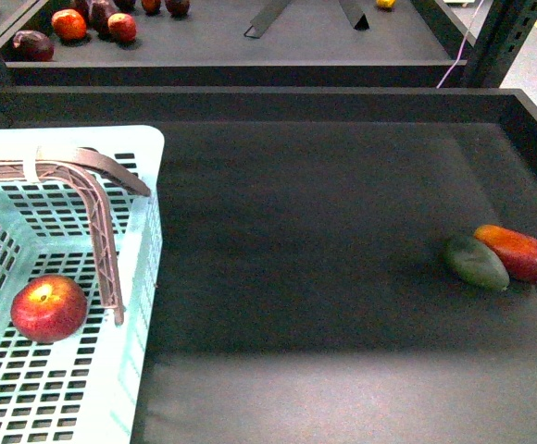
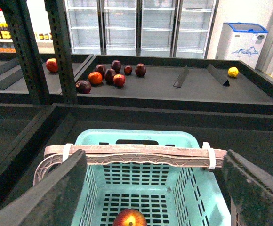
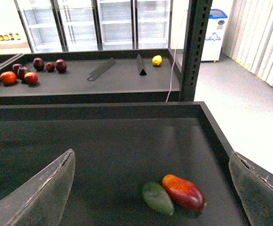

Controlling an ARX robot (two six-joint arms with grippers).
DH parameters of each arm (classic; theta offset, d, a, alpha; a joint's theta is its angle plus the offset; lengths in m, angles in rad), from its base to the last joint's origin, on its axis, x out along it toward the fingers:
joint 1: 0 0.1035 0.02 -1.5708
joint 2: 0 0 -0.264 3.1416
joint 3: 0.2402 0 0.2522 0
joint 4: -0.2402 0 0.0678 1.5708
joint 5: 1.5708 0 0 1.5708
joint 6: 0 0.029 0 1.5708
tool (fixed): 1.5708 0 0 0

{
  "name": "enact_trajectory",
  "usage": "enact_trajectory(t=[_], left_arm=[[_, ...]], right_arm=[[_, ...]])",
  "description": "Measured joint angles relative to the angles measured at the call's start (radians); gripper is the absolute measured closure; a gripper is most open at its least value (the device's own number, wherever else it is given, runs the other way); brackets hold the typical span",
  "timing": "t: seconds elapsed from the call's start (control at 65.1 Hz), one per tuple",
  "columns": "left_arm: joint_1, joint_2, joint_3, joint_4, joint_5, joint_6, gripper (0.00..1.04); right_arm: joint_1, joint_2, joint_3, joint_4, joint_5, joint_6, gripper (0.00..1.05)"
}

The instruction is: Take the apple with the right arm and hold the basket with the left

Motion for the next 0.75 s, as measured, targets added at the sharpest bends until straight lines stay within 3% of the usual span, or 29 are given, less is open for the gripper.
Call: enact_trajectory(t=[0.753], left_arm=[[0.000, 0.000, 0.000, 0.000, 0.000, 0.002, 0.07]], right_arm=[[0.000, 0.000, 0.000, 0.000, 0.000, 0.000, 0.09]])
